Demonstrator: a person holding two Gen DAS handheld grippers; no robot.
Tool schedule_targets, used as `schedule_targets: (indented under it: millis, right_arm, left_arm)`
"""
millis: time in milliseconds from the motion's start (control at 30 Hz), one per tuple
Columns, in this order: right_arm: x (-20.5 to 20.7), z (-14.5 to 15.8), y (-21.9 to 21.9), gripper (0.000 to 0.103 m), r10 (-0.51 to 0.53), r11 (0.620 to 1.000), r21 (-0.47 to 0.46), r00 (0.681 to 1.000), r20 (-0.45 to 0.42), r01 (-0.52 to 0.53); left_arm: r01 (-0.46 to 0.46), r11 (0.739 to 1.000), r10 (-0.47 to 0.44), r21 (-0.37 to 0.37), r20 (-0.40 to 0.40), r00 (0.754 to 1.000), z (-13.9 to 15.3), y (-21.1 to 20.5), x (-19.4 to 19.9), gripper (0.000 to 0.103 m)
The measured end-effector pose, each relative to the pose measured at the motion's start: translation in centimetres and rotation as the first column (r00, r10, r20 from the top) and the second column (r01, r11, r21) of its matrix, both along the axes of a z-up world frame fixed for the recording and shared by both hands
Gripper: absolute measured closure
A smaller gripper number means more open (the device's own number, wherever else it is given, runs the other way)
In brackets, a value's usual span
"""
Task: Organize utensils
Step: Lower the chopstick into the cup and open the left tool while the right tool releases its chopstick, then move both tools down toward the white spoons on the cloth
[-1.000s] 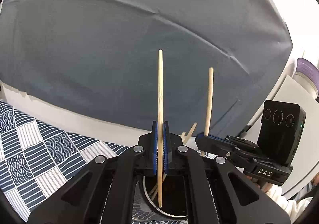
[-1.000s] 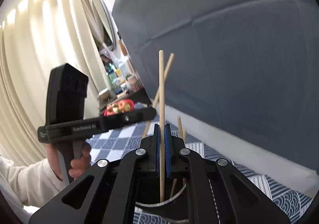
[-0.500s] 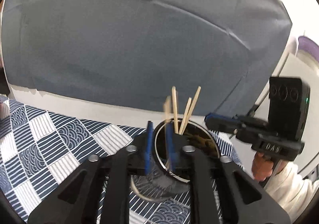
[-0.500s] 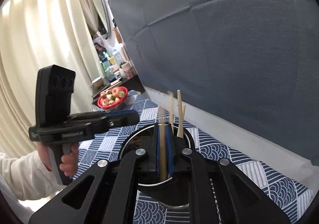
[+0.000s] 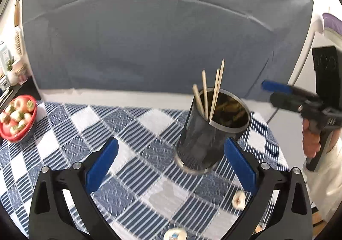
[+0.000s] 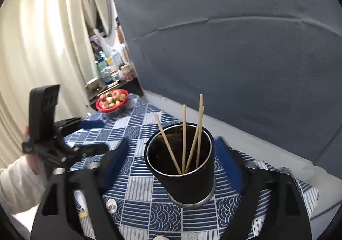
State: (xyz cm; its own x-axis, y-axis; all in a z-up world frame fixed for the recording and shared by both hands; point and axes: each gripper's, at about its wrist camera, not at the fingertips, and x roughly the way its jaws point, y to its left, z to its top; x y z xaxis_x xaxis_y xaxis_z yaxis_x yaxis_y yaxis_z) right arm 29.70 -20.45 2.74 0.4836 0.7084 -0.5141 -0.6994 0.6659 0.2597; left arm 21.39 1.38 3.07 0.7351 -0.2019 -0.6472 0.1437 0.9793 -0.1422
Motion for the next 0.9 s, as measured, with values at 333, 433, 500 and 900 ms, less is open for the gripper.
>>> schedule_targets:
  millis: [333,433,500,900]
  right_arm:
    - [-3.1,0.0,0.4,0.016,-0.028,0.999,-0.027,1.000,-0.003,0.028]
    - [-4.4,-0.4,0.7,0.016,-0.010,0.999,-0.034,1.000,-0.007,0.010]
    - [-5.1,-0.7,1.0,0.016,0.001,0.999,-0.042,1.000,-0.013,-0.001]
    - [-8.5,-3.7,4.2,0.016,0.094,0.989,-0.109,0.992,-0.082,-0.102]
  left_arm:
    - [-0.066,0.997,0.068,0.031,-0.077,0.995,-1.9,2.0,-5.7,0.006]
    - [-0.082,0.996,0.084,0.025,-0.097,0.992,-2.5,2.8,-7.6,0.006]
    - [-0.104,0.994,0.107,0.034,-0.105,0.989,-2.8,3.3,-8.5,0.006]
    - [-0.201,0.979,0.204,0.035,-0.202,0.958,-6.8,5.8,-13.5,0.006]
